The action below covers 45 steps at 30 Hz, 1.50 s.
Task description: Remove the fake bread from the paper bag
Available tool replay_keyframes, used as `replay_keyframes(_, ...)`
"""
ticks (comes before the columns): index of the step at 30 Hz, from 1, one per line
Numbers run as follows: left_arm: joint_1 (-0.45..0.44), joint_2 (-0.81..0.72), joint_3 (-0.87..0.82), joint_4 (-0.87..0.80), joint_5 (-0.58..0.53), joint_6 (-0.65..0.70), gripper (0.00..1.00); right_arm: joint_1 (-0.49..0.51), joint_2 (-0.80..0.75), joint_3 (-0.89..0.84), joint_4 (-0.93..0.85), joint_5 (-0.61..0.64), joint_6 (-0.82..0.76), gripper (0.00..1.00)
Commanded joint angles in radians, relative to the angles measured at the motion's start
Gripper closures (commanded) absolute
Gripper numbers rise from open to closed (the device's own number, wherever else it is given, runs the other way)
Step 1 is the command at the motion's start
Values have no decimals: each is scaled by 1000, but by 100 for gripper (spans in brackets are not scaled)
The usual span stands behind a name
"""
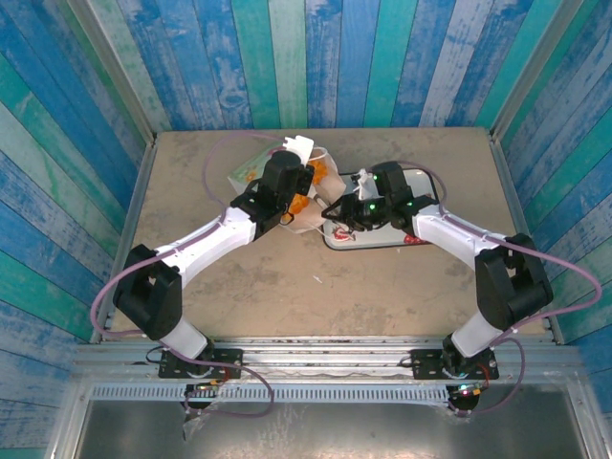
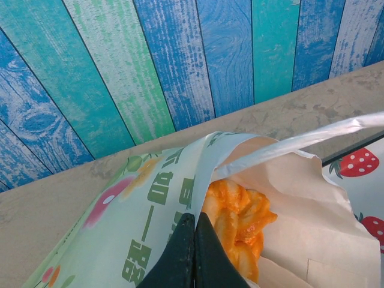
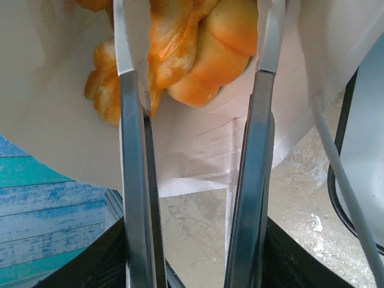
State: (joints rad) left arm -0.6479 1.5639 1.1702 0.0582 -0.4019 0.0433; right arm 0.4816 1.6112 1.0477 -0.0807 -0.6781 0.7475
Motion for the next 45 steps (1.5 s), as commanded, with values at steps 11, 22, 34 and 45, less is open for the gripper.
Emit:
replay_keyframes(11,-6,-63,39,-4,-123,-86,100,27,-20,38,30,-26,-19,81)
replay_keyframes(22,-6,-35,59,-32,-199,-131,100,58,-108,47,-87,7,-99,94)
replay_keyframes(34,-5,-28,65,-30,-216,-137,100,58,-182,60,-213,36,-188,99)
replay_keyframes(45,-2,-27,66,-31,-249,-126,100,42,-293,80,-371,129,-257,99)
